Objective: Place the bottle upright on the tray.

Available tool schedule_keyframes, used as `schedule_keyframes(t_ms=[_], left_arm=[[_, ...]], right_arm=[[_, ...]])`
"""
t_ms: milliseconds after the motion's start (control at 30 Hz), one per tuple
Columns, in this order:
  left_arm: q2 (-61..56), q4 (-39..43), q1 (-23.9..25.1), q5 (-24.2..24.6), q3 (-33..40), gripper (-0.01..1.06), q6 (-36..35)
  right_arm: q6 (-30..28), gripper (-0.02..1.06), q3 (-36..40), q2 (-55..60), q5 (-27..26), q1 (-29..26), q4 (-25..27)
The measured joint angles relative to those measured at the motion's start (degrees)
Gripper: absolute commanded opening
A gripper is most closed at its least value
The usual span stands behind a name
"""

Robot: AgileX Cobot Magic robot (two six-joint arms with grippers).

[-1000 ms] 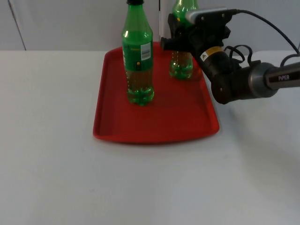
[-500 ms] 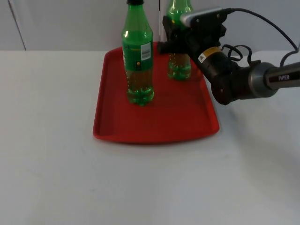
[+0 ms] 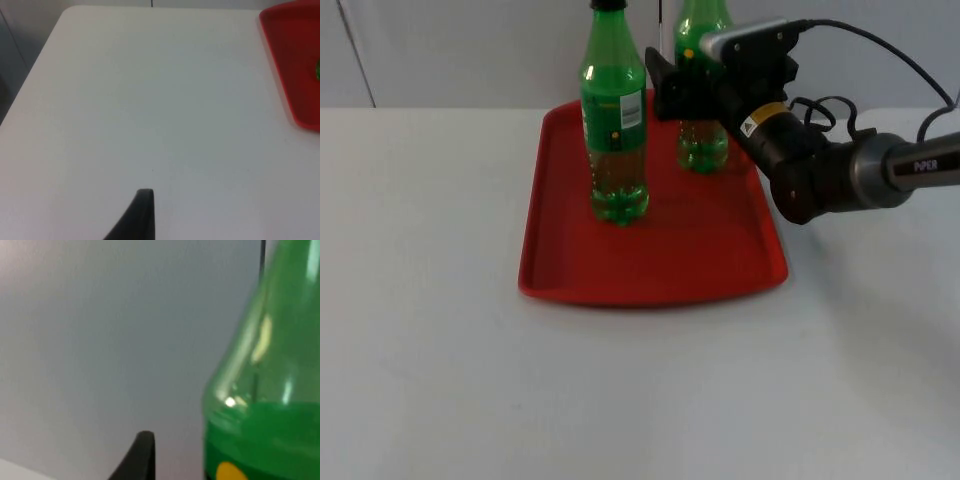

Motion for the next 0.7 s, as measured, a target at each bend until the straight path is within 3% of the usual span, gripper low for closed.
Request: schedule_keyframes(t_ms=[233,700], left_arm=[[0.00,0.00,0.00,0.00,0.00,1.05,0.00],[0.00,0.00,0.00,0.00,0.00,1.05,0.00]], right_arm=[[2.54,0.92,1.37,-1.02,3.53,0.00,-0.11],[1.60,0.92,21.91,-14.49,7.71,0.00,-0.09]])
